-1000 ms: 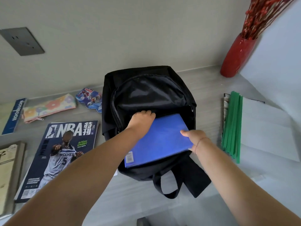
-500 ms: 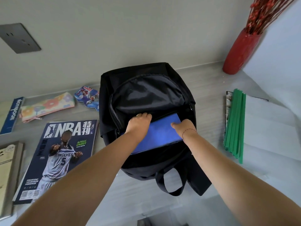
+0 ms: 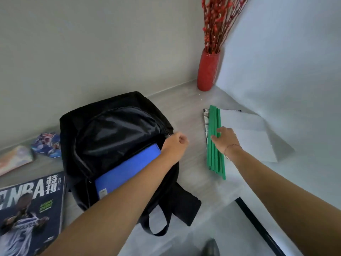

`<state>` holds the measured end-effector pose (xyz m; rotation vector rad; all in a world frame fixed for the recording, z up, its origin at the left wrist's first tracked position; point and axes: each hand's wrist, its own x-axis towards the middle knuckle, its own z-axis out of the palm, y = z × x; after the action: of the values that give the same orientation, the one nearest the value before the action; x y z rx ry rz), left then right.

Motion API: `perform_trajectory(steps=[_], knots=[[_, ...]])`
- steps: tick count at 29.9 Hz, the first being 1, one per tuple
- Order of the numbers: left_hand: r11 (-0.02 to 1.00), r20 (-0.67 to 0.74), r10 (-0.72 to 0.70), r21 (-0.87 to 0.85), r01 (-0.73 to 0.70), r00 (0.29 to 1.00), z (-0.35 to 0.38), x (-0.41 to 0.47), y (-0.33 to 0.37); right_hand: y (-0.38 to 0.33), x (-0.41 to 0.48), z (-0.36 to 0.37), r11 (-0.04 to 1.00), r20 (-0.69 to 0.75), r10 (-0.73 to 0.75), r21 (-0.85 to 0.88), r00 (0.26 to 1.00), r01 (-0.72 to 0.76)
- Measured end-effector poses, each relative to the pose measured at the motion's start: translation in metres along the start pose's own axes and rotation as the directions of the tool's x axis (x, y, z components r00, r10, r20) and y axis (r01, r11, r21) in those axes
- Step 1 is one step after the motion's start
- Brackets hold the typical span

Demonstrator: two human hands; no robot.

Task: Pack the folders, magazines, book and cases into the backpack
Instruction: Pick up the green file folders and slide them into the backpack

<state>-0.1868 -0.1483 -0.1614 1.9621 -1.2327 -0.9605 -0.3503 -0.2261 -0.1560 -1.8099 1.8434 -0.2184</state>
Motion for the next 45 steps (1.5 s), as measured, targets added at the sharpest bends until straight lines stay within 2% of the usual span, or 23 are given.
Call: perform_trajectory(steps=[3, 6, 8, 11, 15, 18, 20, 21, 24, 27, 29, 32, 36, 39, 45], knots=[[0.995, 0.081, -0.047, -0.079, 0.054, 0.996, 0.037, 0.019, 0.023, 0.047, 0.030, -0.024, 0.988, -0.072, 0.113, -0.100, 0.991, -0.120], [0.991, 0.130, -0.111, -0.059, 0.119, 0.985, 0.068, 0.043, 0.043, 0.091, 0.060, -0.047, 0.960, -0.103, 0.236, -0.127, 0.966, -0.248], [0.983, 0.142, -0.165, -0.061, 0.175, 0.976, 0.091, 0.057, 0.051, 0.122, 0.074, -0.059, 0.934, -0.124, 0.340, -0.068, 0.932, -0.350], [0.955, 0.128, -0.268, -0.092, 0.281, 0.955, 0.120, 0.072, 0.060, 0.155, 0.091, -0.071, 0.886, -0.105, 0.461, 0.110, 0.881, -0.450], [0.921, 0.061, -0.388, 0.022, 0.388, 0.919, 0.139, 0.090, 0.066, 0.176, 0.105, -0.071, 0.825, 0.114, 0.423, 0.363, 0.899, -0.434], [0.893, 0.005, -0.439, 0.117, 0.436, 0.898, 0.149, 0.099, 0.076, 0.188, 0.113, -0.066, 0.672, 0.258, 0.396, 0.573, 0.881, -0.470], [0.872, -0.007, -0.480, 0.098, 0.479, 0.877, 0.149, 0.102, 0.078, 0.186, 0.113, -0.059, 0.587, 0.330, 0.359, 0.648, 0.873, -0.486], [0.862, -0.001, -0.503, 0.066, 0.502, 0.864, 0.148, 0.104, 0.076, 0.184, 0.113, -0.056, 0.575, 0.346, 0.340, 0.659, 0.874, -0.485], [0.846, 0.028, -0.530, -0.055, 0.530, 0.848, 0.146, 0.107, 0.072, 0.180, 0.116, -0.055, 0.658, 0.296, 0.338, 0.604, 0.893, -0.449], [0.847, 0.012, -0.520, -0.123, 0.518, 0.854, 0.147, 0.103, 0.072, 0.173, 0.116, -0.064, 0.737, 0.199, 0.297, 0.574, 0.934, -0.357], [0.861, -0.053, -0.496, -0.164, 0.482, 0.867, 0.144, 0.100, 0.077, 0.163, 0.120, -0.070, 0.748, 0.167, 0.256, 0.590, 0.952, -0.304], [0.900, -0.162, -0.387, -0.283, 0.333, 0.908, 0.129, 0.098, 0.091, 0.142, 0.126, -0.084, 0.679, 0.137, 0.171, 0.702, 0.976, -0.217], [0.947, -0.272, -0.135, -0.317, 0.044, 0.953, 0.092, 0.104, 0.118, 0.114, 0.130, -0.121, 0.566, 0.001, -0.048, 0.824, 0.999, 0.026], [0.934, -0.240, -0.038, -0.353, -0.051, 0.970, 0.067, 0.107, 0.126, 0.104, 0.127, -0.143, 0.490, -0.037, -0.180, 0.863, 0.983, 0.122], [0.887, -0.022, -0.088, -0.457, 0.068, 0.996, 0.073, 0.100, 0.093, 0.117, 0.111, -0.126, 0.543, 0.136, -0.173, 0.840, 0.975, -0.020]])
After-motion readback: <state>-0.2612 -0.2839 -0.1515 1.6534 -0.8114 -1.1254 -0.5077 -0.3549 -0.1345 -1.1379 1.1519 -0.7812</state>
